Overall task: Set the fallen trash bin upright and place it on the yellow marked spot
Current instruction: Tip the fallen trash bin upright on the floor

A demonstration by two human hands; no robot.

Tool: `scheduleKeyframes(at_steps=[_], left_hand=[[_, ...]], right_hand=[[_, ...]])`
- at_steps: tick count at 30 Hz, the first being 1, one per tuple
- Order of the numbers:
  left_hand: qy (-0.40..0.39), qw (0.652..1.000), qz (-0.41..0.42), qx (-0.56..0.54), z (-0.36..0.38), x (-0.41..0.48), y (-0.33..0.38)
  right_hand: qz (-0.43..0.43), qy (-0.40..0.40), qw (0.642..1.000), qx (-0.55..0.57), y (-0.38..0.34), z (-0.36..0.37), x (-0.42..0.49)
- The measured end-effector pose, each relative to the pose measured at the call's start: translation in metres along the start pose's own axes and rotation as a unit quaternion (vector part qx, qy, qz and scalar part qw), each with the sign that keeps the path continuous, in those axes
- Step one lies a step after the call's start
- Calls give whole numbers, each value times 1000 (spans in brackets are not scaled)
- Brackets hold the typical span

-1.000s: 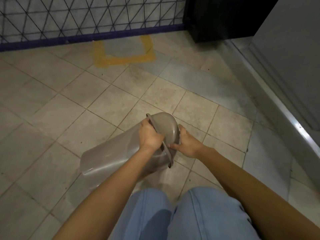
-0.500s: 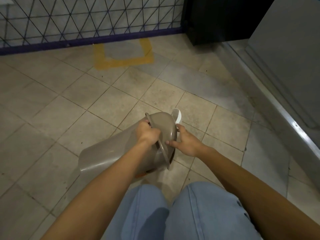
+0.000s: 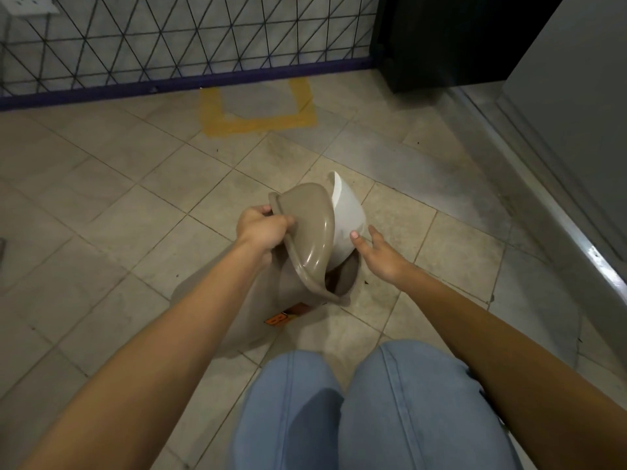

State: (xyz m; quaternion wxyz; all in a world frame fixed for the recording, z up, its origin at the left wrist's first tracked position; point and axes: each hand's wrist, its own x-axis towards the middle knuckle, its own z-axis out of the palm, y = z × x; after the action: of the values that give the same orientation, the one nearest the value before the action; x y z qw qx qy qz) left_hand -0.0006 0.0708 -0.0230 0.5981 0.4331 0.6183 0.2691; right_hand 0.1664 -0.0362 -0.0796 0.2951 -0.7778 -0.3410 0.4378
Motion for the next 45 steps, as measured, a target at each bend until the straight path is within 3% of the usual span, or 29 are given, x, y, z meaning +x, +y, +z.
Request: scheduleKeyframes(at_steps=[7, 13, 17, 21, 32, 45], left_hand=[[-31, 999, -1, -40, -16, -6, 11], [-74, 994, -17, -79, -35, -7, 18], [-62, 988, -27, -142, -48, -7, 21], [-73, 983, -33, -168, -59, -8, 18], [-67, 986, -17, -149, -82, -7, 1], [-55, 998, 10, -24, -102, -7, -28]], right_hand=[[115, -24, 993, 33, -4, -1, 3], [121, -58, 985, 105, -8, -3, -4], [126, -58, 979, 150, -12, -13, -5], [132, -81, 980, 125, -18, -21, -9], [77, -96, 988, 91, -41, -18, -24], [-76, -39, 995, -60, -43, 1, -40]])
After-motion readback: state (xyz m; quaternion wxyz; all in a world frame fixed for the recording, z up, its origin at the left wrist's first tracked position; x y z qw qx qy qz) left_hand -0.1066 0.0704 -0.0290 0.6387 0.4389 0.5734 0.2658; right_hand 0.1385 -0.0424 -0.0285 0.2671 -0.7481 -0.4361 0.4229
